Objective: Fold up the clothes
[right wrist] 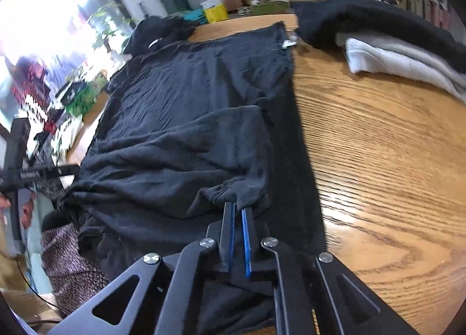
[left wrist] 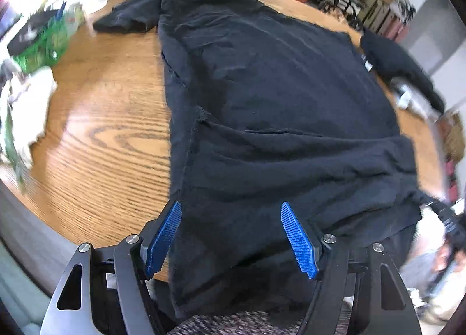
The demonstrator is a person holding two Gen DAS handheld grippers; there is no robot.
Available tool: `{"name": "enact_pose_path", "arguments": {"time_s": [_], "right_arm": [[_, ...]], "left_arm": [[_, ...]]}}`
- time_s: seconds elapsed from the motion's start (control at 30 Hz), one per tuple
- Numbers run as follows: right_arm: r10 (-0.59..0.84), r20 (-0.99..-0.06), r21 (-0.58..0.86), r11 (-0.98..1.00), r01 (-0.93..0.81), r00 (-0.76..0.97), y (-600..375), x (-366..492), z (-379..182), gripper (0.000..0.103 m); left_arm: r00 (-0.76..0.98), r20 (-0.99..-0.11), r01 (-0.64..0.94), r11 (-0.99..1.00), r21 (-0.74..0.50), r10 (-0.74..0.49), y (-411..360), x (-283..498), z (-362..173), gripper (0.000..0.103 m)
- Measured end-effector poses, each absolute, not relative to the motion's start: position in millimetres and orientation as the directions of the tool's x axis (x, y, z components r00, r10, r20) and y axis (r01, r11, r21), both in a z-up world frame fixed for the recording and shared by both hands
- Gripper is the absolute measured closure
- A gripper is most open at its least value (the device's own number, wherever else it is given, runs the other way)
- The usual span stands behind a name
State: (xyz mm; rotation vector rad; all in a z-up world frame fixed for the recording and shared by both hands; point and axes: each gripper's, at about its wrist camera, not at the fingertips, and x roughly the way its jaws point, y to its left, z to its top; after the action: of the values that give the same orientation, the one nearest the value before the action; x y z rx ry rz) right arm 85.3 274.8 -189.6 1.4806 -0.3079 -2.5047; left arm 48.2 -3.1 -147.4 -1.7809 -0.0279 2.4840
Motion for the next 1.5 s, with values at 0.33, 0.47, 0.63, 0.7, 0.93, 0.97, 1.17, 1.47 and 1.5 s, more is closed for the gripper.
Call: {"name": "enact_pose_path", "arguments": {"time_s": [0.33, 0.47, 0.63, 0.7, 0.93, 0.97, 1.17, 1.47, 1.5], "right_arm": [[-0.218, -0.827, 0.293, -0.954, -0.067, -0.518, 321.1, 82.8, -181.0, 0.101], [-0.280, -0.801, 0.320, -0.947, 0.017, -0.529, 300.4, 77.6, -171.0, 0.098], [-0.349, -0.804, 0.354, -0.931, 0.083, -0.481, 262.4, 59.0, -179.0, 0.092], [-0.372, -0.809, 0.365, -0.925, 0.107, -0.456, 245.4, 50.5, -183.3, 0.081], [-0.316, -0.858, 0.311, -0.947, 0.080, -0.405, 230.5, 42.9, -204.0, 0.077], [-0.304, -0.861, 0.308, -0.950, 0.059, -0.408, 236.5, 42.7, -204.8, 0.077], [-0.280, -0.859, 0.288, -0.957, 0.048, -0.428, 246.6, 40.8, -189.8, 0.068], [-0.250, -0.822, 0.305, -0.952, -0.025, -0.511, 273.9, 14.5, -177.2, 0.062], [-0.263, -0.817, 0.325, -0.945, -0.032, -0.514, 279.8, 11.4, -178.9, 0.061]], "left_arm": [[-0.305, -0.952, -0.140, -0.990, 0.022, 0.022, -2.8, 68.0, -159.5, 0.031], [-0.321, -0.947, -0.185, -0.981, 0.064, -0.001, 4.9, 72.6, -154.7, 0.031], [-0.357, -0.934, -0.227, -0.972, 0.068, 0.018, 16.6, 73.4, -142.6, 0.031], [-0.377, -0.925, -0.213, -0.976, 0.037, 0.047, 18.3, 69.1, -139.8, 0.031], [-0.342, -0.939, -0.236, -0.971, 0.038, 0.046, 28.5, 68.9, -165.2, 0.030], [-0.343, -0.938, -0.243, -0.969, 0.032, 0.055, 26.4, 72.3, -164.9, 0.030], [-0.331, -0.942, -0.263, -0.964, 0.040, 0.051, 20.4, 79.6, -164.6, 0.030], [-0.327, -0.944, -0.243, -0.969, 0.040, 0.043, 14.7, 76.9, -164.5, 0.026], [-0.328, -0.944, -0.240, -0.970, 0.039, 0.044, 13.9, 77.0, -164.5, 0.026]]}}
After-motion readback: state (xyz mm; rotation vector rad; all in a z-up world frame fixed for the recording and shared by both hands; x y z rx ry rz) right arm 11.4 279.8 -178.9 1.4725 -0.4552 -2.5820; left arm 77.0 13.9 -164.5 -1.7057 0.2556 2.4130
